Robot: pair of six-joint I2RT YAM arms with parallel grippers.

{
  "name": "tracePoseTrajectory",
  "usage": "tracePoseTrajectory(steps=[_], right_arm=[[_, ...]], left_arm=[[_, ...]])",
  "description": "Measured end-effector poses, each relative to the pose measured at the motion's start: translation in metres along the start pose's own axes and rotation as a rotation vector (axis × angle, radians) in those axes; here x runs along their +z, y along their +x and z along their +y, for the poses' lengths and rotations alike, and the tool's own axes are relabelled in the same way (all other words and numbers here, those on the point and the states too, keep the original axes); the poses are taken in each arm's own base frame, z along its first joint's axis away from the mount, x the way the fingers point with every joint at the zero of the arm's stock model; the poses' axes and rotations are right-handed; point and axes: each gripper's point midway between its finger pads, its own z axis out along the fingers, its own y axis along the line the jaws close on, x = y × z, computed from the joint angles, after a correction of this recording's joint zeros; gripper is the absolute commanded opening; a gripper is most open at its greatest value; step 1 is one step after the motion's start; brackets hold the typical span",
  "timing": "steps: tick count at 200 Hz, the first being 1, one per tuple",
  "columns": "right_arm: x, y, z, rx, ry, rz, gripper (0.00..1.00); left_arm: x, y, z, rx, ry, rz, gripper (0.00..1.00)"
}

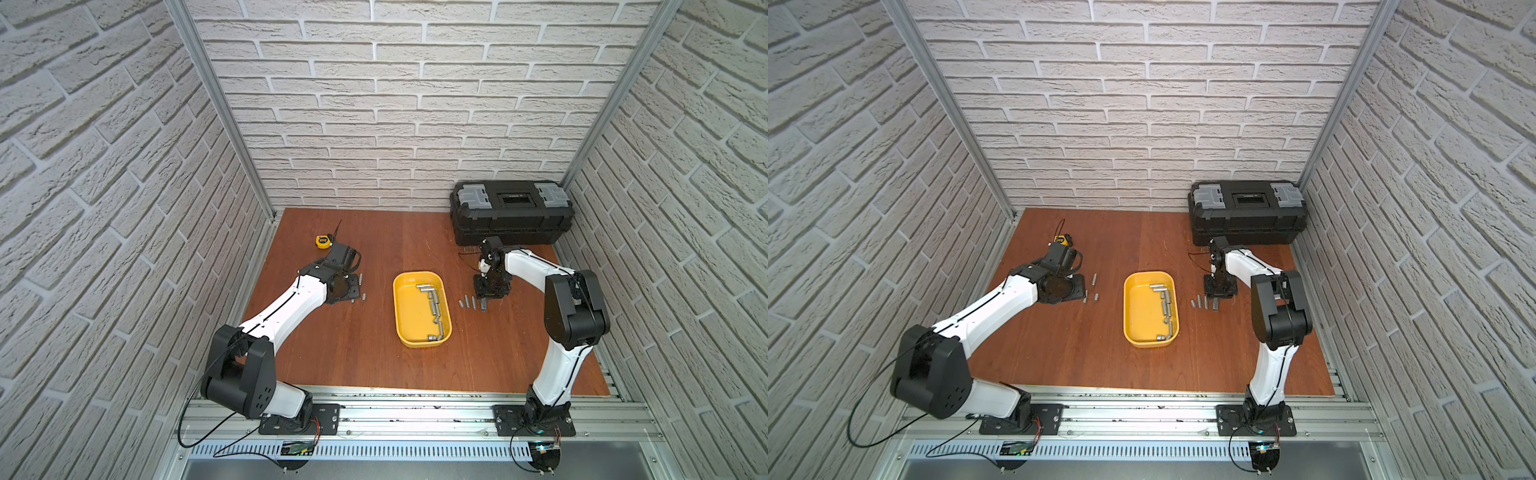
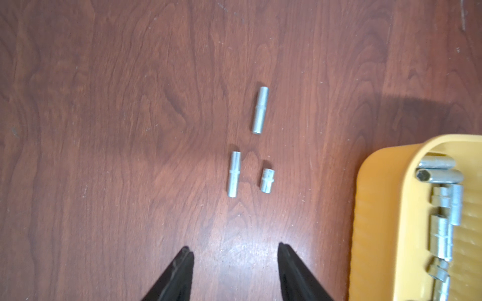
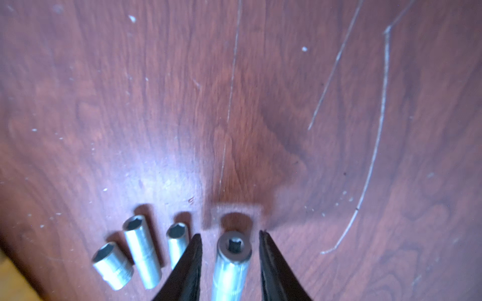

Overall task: Take out the socket from the storage box
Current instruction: Place the socket head at the center of the board, then pick up the socket head from the storage box.

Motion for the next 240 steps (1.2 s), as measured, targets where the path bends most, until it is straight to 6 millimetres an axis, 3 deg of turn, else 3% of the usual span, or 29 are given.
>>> tracePoseTrajectory(steps=[58, 92, 121, 176, 240], right_arm=[[-0.042, -0.011, 0.000, -0.003, -0.005, -0.091, 0.42], [-0.078, -0.011, 0.002, 0.000, -0.040, -0.191, 0.43], [-0.098, -0.005, 0.004, 0.004, -0.073, -0.250, 0.43], [-0.091, 0.005, 0.006, 0.006, -0.091, -0.234, 0.43], [-0.085, 0.014, 0.005, 0.023, -0.101, -0.226, 0.43]], left_arm=[[-0.013, -0.015, -0.031, 0.074, 0.043, -0.034, 0.57], [-0.017, -0.013, -0.073, 0.166, 0.090, -0.040, 0.57], [-0.006, -0.003, -0.120, 0.263, 0.126, -0.006, 0.57], [0.028, 0.019, -0.198, 0.411, 0.173, 0.066, 0.58], [0.053, 0.055, -0.238, 0.492, 0.216, 0.156, 0.58]])
